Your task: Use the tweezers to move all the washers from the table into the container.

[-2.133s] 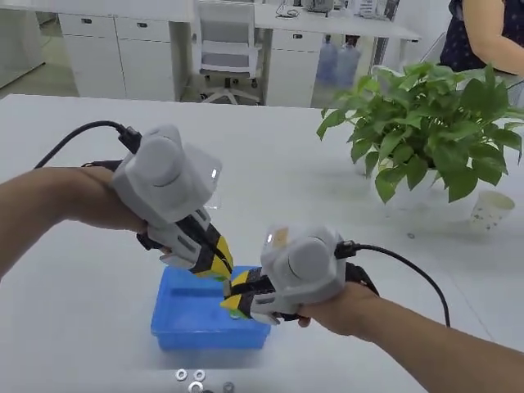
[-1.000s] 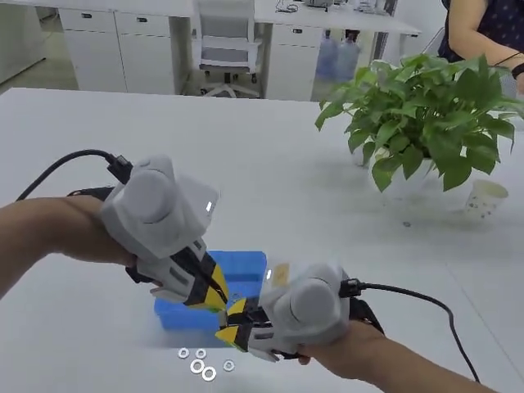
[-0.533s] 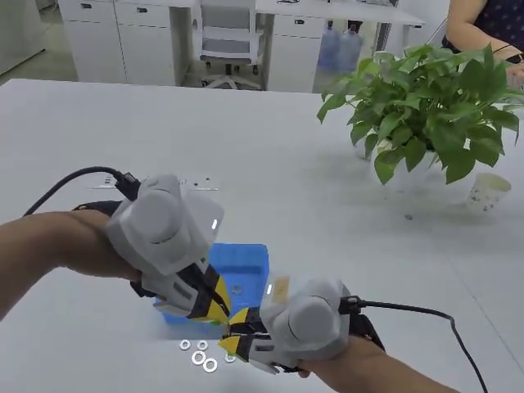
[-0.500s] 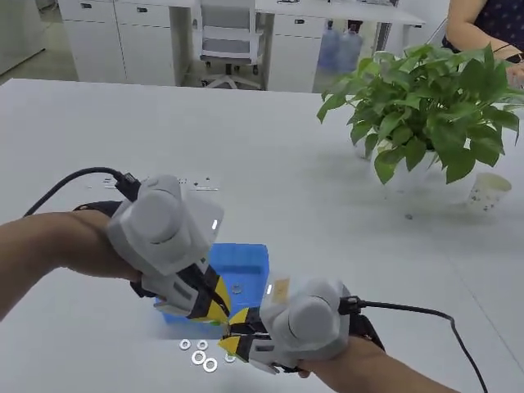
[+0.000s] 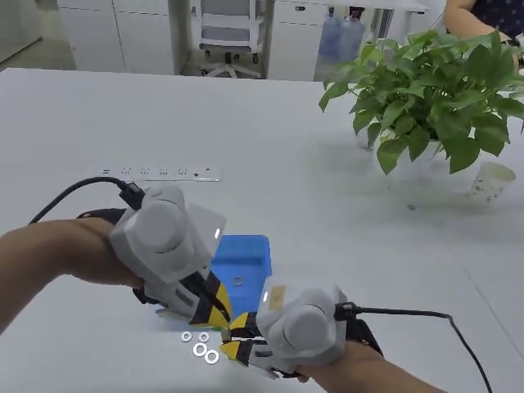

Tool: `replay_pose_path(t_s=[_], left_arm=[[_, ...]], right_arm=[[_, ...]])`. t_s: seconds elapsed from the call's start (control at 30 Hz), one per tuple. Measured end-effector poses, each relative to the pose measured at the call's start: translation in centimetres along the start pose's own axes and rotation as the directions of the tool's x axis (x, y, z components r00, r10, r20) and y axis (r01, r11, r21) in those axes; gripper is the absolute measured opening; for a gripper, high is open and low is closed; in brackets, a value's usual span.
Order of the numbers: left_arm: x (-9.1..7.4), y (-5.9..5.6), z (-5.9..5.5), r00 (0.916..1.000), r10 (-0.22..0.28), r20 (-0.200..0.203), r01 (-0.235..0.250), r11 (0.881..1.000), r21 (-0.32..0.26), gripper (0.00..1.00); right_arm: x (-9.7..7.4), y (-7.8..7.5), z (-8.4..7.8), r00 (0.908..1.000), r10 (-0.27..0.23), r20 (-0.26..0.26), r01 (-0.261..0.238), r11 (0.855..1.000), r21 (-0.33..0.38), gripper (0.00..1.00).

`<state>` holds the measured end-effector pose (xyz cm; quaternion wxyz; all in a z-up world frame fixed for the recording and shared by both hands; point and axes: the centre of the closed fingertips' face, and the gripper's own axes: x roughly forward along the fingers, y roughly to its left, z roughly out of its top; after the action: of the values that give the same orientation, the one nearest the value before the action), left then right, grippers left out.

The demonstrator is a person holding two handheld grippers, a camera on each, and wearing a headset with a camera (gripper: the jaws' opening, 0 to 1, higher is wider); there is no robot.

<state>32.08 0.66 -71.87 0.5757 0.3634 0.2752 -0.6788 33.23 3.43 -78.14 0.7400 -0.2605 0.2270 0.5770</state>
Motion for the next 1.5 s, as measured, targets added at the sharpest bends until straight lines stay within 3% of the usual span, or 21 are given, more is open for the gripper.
replay_pose_path(t_s=[0.3, 0.77, 1.03, 1.5], left_arm=[[0.5, 0.1, -0.3, 1.0, -0.007, -0.005, 0.007, 1.0, -0.002, 0.06], [0.7, 1.0, 0.2, 0.9995, -0.03, 0.013, 0.03, 1.0, -0.003, 0.06], [0.9, 1.3, 0.3, 0.9986, -0.053, 0.006, 0.053, 0.999, 0.009, 0.06], [0.9, 0.9, 0.2, 0.9983, -0.058, 0.006, 0.058, 0.998, 0.005, 0.06]], right_arm=[[0.4, -0.1, -0.4, 1.0, 0.002, -0.006, -0.002, 1.0, 0.004, 0.11], [0.3, -0.3, -0.8, 0.9999, -0.008, -0.008, 0.008, 1.0, 0.025, 0.13], [0.0, -0.5, -0.8, 0.9995, -0.03, 0.008, 0.029, 0.997, 0.072, 0.13], [-0.2, -0.5, -0.8, 0.9994, -0.035, 0.006, 0.034, 0.992, 0.122, 0.09]])
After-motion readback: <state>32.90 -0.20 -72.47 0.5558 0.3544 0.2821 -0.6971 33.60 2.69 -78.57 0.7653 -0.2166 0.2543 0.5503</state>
